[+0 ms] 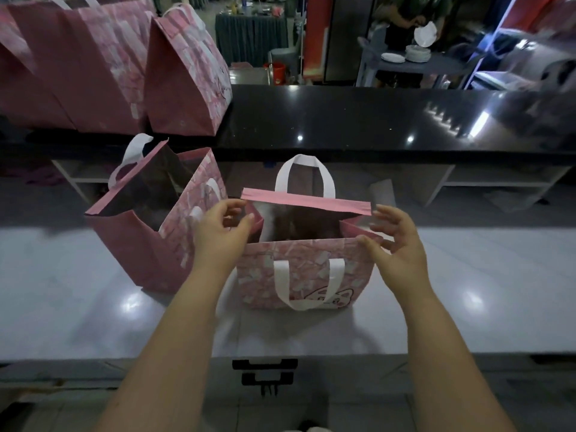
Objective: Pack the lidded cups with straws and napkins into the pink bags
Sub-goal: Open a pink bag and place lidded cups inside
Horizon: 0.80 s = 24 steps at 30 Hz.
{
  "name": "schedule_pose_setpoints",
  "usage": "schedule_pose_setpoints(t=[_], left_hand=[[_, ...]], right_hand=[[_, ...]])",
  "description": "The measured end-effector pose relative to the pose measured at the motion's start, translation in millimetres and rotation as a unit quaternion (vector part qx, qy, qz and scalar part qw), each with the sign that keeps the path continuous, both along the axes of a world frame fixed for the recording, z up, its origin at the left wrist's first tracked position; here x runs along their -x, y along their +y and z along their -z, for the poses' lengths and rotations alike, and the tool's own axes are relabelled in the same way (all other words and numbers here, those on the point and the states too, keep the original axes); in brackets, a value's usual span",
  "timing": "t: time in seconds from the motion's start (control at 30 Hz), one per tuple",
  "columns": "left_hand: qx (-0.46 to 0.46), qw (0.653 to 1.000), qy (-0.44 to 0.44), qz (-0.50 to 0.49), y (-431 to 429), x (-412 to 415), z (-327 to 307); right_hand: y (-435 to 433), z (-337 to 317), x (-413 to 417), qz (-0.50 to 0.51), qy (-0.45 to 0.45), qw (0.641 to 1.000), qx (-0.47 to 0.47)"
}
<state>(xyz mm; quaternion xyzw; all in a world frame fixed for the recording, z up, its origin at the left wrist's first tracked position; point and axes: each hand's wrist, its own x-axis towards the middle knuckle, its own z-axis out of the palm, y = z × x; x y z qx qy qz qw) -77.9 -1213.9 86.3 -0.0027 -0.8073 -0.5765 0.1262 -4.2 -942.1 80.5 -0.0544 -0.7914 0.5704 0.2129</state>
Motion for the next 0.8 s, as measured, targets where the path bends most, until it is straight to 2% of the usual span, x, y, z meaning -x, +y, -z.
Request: schedule_pose_setpoints(t=[0.1,0.2,0.33,0.5,0.8], left_hand=[[-0.083,0.995,-0.006,0.056,-11,-13,7],[-0.093,0.988,-0.008,0.12,-23,-29,23],[-0.11,0.989,0.041,0.09,-29,-37,35],[-0.108,0.991,0.056,0.064,-30,-34,30],[-0.118,0.981,0.036,0.147,27,-33,15]], right_hand=[[5,15,-4,-0.018,-0.046,0.996,0.07],[1,31,-7,0.01,-0.031,0.992,0.12],[-12,39,-7,0.072,-0.018,0.976,0.203],[-27,37,-9,0.144,-0.011,0.959,0.244],[-3,29,-54,0.251,0.039,0.92,0.298]])
